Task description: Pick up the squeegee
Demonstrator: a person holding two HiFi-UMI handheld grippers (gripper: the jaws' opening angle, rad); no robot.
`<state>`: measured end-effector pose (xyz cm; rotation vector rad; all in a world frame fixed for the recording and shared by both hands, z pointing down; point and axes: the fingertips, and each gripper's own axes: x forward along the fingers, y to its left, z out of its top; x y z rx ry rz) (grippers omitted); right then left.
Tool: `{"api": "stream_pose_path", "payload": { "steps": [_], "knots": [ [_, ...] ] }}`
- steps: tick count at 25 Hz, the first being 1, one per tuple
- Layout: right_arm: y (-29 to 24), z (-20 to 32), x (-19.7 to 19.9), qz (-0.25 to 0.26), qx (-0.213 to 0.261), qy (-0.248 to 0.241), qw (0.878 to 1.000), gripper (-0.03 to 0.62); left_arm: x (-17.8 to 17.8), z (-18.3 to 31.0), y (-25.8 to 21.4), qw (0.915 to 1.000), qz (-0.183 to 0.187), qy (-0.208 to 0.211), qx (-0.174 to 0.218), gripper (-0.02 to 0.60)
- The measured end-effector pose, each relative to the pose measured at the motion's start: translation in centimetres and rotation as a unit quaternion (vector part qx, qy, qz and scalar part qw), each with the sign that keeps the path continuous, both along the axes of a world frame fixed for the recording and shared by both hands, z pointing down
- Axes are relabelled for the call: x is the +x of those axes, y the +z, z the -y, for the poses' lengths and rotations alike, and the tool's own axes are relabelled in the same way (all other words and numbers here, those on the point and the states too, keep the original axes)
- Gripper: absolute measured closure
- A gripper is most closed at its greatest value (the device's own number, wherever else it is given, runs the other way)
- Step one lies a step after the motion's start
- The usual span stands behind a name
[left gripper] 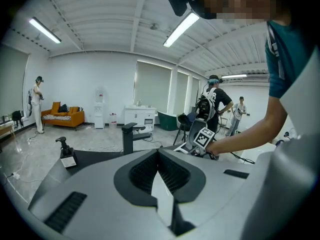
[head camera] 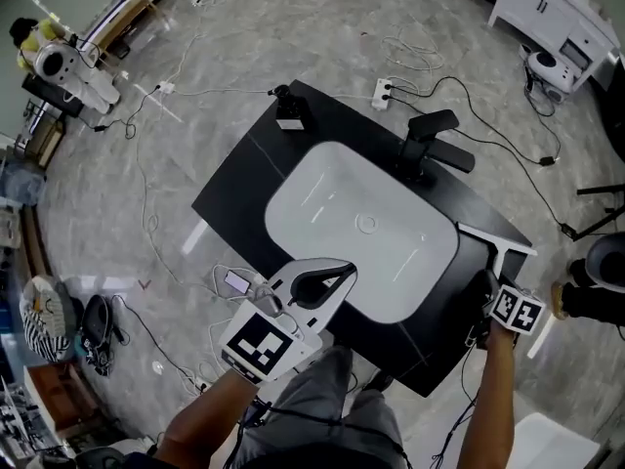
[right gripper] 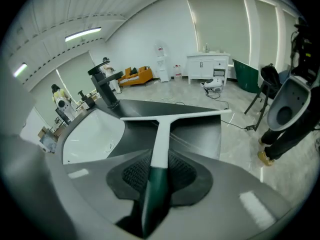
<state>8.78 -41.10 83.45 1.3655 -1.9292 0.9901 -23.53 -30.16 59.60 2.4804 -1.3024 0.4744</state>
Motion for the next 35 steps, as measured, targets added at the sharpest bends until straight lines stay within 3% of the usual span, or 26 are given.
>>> {"api": "stream_pose_path", "payload": {
  "steps": [7, 19, 26, 35],
  "knots": [
    [-2.9, -0.6, 1.5, 0.01, 0.019, 0.04, 0.999, 0.493, -1.4, -1.0, -2.8, 0.9996, 0.009, -0.018, 0.019, 0.575],
    [-18.3, -3.0, 1.3, 0.059, 0.125, 0.015, 0.99, 0.493, -0.8, -3.5, -9.9, 0.9976, 0.017, -0.026, 0.062, 0.575],
    [-28.0, -5.5, 1.3, 0.075, 0.192, -0.022, 0.978, 0.493, -0.1, -5.2, -14.1, 0.9953, 0.029, -0.029, 0.087, 0.575],
    [-39.2, -9.4, 2.5, 0.098, 0.28, -0.053, 0.954, 0.493, 1.9, -7.4, -19.0, 0.9917, 0.043, -0.028, 0.118, 0.575]
  ]
}}
